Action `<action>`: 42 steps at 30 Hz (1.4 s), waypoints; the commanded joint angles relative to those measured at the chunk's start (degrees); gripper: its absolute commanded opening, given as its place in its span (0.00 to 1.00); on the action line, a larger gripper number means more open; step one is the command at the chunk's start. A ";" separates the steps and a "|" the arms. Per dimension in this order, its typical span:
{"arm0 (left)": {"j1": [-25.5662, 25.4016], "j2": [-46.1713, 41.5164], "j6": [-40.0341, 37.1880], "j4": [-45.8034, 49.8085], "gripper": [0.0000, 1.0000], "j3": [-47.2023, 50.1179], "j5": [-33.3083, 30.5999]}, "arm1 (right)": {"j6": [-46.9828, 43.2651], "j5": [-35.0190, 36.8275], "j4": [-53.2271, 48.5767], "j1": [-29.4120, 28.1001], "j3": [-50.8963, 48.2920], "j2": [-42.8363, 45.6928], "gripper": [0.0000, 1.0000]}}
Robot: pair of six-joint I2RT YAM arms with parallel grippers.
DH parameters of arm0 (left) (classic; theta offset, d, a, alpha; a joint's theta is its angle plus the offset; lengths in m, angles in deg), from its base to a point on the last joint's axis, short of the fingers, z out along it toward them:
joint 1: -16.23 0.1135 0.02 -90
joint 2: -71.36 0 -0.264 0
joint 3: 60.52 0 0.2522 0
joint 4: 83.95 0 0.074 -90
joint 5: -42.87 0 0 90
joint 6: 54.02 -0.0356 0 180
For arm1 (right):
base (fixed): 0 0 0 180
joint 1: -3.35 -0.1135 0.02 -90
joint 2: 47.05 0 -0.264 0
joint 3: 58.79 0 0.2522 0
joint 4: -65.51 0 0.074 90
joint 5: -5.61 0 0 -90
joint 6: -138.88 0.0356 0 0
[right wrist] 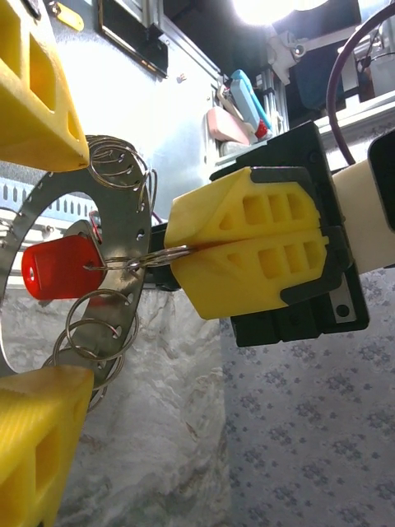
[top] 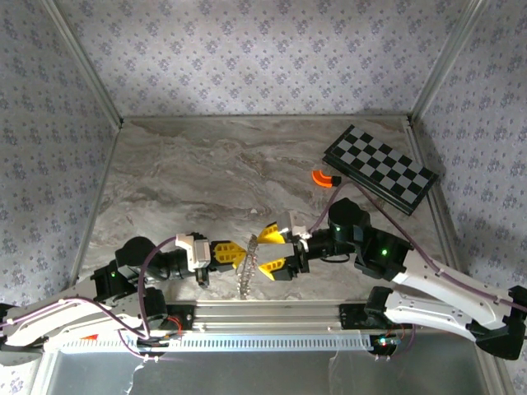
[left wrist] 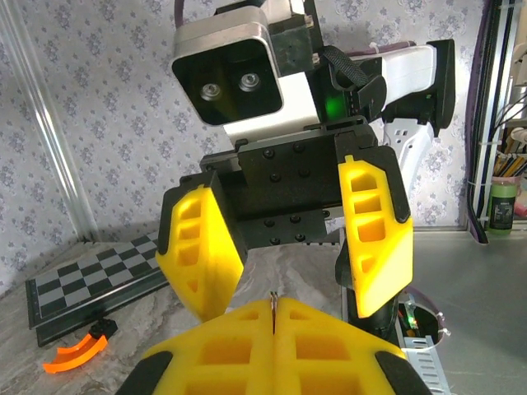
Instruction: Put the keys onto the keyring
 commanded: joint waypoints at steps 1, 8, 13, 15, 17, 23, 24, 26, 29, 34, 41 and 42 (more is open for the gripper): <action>-0.37 -0.30 0.08 -2.28 0.00 -1.62 1.48 | 1.43 -1.69 0.32 0.29 1.44 -0.35 0.67; -0.33 -0.13 0.19 -2.26 0.00 -2.09 2.85 | 2.25 -3.45 1.33 0.70 0.41 0.10 0.61; -0.28 0.00 0.09 -2.19 0.00 -1.98 3.67 | 2.52 -5.46 2.17 0.92 0.51 0.10 0.56; -0.33 0.22 -0.03 -1.98 0.00 -2.23 4.00 | 2.76 -5.72 2.73 0.91 0.21 0.10 0.54; -0.29 0.47 -0.05 -1.93 0.00 -2.44 4.36 | 2.86 -5.90 3.01 0.90 0.14 0.02 0.51; -0.27 0.71 0.16 -1.98 0.00 -2.60 4.46 | 2.78 -7.04 3.55 0.81 0.20 -0.51 0.38; -0.31 0.75 0.15 -2.10 0.00 -2.52 4.45 | 2.73 -7.14 3.52 0.78 0.09 -0.60 0.36; -0.29 0.90 0.16 -2.24 0.00 -2.59 4.50 | 2.68 -7.22 3.21 0.73 -0.13 -0.60 0.31; -0.31 1.26 0.12 -2.45 0.00 -2.82 4.72 | 2.43 -7.31 2.69 0.74 -0.49 -0.34 0.27; -0.33 1.54 0.05 -2.03 0.00 -3.46 4.90 | 2.37 -8.13 2.15 0.74 -0.90 -0.29 0.25; -0.28 1.76 -0.07 -2.27 0.00 -3.58 4.94 | 2.16 -8.15 1.85 0.80 -0.94 -0.75 0.24; -0.33 1.83 -0.07 -2.29 0.00 -3.71 5.03 | 2.16 -8.19 1.79 0.75 -1.05 -0.78 0.25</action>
